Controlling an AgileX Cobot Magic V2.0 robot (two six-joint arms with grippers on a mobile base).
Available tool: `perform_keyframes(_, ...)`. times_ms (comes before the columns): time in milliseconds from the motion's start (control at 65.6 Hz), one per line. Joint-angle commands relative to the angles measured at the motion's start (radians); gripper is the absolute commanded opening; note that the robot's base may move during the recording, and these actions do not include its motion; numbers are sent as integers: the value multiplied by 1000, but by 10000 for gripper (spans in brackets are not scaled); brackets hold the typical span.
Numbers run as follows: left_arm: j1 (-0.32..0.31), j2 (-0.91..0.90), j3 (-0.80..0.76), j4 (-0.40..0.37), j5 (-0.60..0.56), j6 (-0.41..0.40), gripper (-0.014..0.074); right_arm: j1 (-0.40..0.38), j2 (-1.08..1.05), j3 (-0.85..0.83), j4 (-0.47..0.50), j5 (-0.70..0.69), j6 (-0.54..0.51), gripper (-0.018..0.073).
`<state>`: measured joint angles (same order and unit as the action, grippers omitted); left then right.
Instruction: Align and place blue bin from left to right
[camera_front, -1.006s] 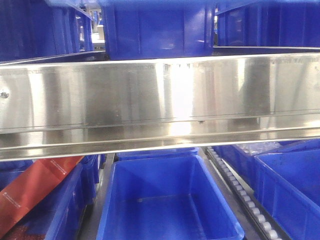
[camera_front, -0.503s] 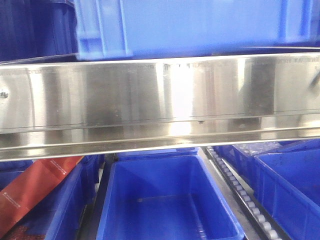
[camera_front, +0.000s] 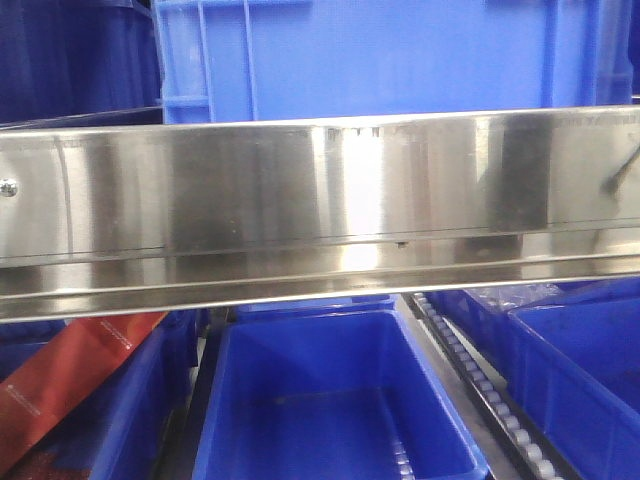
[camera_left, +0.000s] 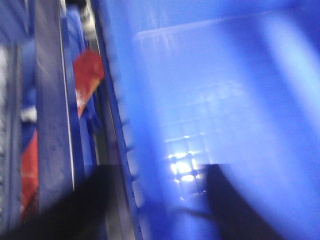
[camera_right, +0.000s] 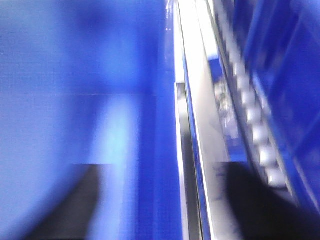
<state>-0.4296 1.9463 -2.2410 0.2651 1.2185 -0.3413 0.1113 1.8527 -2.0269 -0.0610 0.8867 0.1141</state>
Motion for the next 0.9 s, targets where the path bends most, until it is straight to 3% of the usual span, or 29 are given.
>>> perform_keyframes(0, -6, -18, -8, 14, 3, 4, 587, 1, -19, -7, -10, -22, -11, 534)
perform_keyframes(30, -6, -19, -8, 16, 3, 4, 615, 1, -23, -7, -9, -20, -11, 534)
perform_keyframes(259, -6, -90, -8, 11, 3, 7, 599, 1, -95, -7, -9, 29, -11, 509)
perform_keyframes(335, -6, -127, -8, 0, 3, 40, 598, 1, -130, -7, -9, 45, -11, 447)
perform_keyframes(427, -6, -185, -8, -2, 3, 54, 565, 1, -170, -7, -9, 60, -11, 307)
perform_keyframes(534, -6, -247, -8, -16, 3, 83, 424, 1, -218, -7, -7, 90, -11, 119)
perform_keyframes(610, -6, -285, -8, -32, 3, 115, 232, 1, -247, -7, -5, 114, -11, 6)
perform_keyframes(747, -6, -338, 10, -37, 3, 135, -110, 1, -288, -5, -5, 162, -11, -115)
perform_keyframes(884, -6, -393, 118, -37, 3, 140, -111, 1, -337, 79, -5, 153, -11, -162)
